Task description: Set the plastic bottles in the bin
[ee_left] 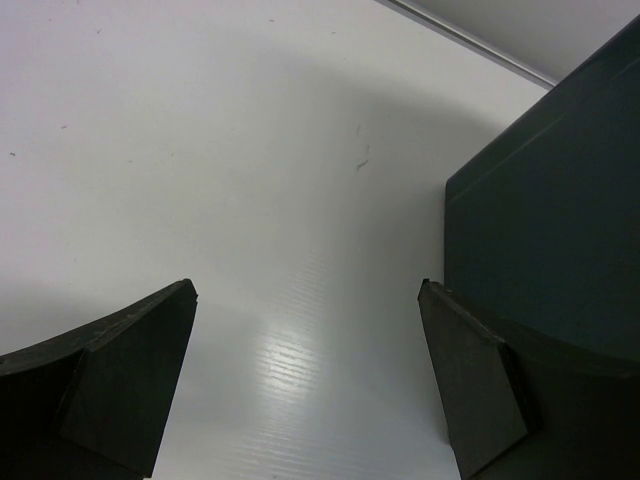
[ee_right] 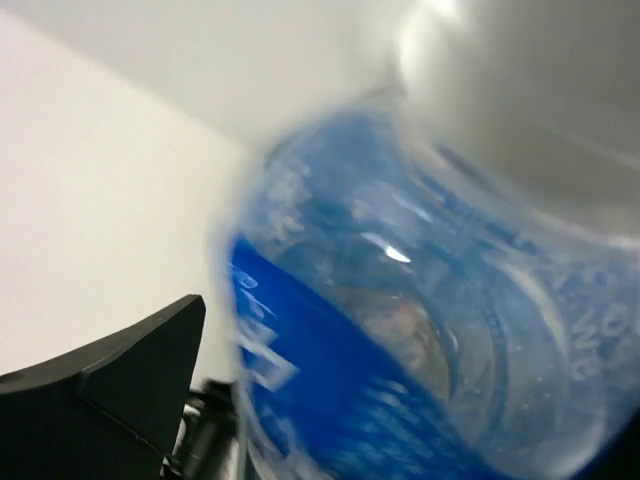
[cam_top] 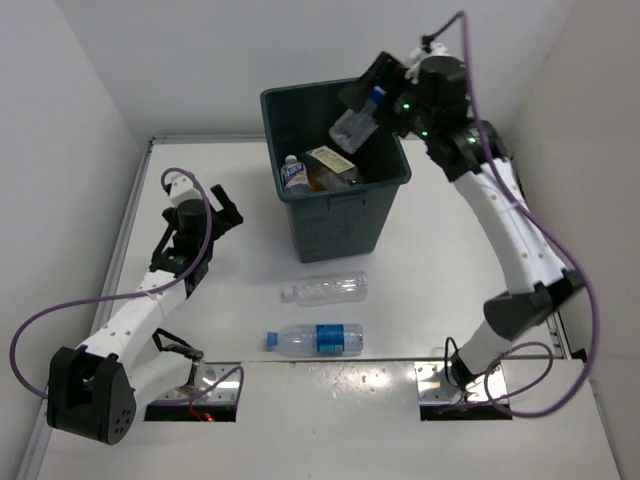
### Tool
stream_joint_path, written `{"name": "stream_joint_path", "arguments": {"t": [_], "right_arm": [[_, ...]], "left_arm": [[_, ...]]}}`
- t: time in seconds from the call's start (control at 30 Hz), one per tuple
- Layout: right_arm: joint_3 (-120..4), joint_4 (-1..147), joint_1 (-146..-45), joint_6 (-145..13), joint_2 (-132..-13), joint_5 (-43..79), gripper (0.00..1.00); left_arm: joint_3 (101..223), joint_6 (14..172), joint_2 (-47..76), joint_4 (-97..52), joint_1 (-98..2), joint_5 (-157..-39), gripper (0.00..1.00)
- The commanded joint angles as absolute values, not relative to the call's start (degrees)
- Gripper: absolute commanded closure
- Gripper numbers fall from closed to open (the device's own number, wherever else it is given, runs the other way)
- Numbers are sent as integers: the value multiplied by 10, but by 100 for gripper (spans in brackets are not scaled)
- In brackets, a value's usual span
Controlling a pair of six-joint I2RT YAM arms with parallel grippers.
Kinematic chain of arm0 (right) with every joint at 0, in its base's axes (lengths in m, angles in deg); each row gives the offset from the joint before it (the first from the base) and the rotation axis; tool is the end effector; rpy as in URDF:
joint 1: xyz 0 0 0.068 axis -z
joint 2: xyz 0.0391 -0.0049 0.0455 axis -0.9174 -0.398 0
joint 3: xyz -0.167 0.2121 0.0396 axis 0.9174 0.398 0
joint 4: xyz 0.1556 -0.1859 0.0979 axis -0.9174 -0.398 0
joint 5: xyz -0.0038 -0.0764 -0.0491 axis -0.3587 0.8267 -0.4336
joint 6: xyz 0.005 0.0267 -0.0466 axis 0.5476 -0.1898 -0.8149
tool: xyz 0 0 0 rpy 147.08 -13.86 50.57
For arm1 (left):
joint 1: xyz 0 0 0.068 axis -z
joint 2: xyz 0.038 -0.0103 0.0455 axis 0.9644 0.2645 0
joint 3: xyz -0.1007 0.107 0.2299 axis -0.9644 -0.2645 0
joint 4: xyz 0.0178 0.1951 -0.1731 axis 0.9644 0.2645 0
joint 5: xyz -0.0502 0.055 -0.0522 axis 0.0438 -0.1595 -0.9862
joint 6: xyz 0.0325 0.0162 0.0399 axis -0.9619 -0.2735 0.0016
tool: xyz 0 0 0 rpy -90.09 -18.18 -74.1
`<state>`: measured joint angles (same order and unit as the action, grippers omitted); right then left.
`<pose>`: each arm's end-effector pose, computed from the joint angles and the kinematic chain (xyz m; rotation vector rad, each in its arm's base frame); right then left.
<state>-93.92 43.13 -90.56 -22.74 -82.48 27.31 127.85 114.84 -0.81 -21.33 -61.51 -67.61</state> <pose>0.3126 0.1379 0.5010 0.4402 1.7772 0.9040 0.2338 -0.0410 0.2689 -0.5826 1.8146 -0.1844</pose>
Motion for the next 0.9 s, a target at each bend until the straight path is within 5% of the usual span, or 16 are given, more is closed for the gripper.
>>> {"name": "stream_joint_path", "arguments": {"t": [0.0,0.17,0.47,0.63,0.87], "right_arm": [[-1000,352,-945,-270,-879,241,0],[-869,479,-979,-314,-778,314,0],[-848,457,-993,-340,-723,381,0],[-778,481,-1076,-361,-646,526,0],[-694,352,-1093,-280,-553,535,0]], "left_arm": [[1279,1152,-22,-223,-613,-680,0],[1285,1135,-22,-223,-613,-653,0],[1307,1147,-22,-213,-613,-658,0],[1336,1168,-28,-187,-613,-663,0],[1428,1242,-82,-131,-613,-633,0]]}}
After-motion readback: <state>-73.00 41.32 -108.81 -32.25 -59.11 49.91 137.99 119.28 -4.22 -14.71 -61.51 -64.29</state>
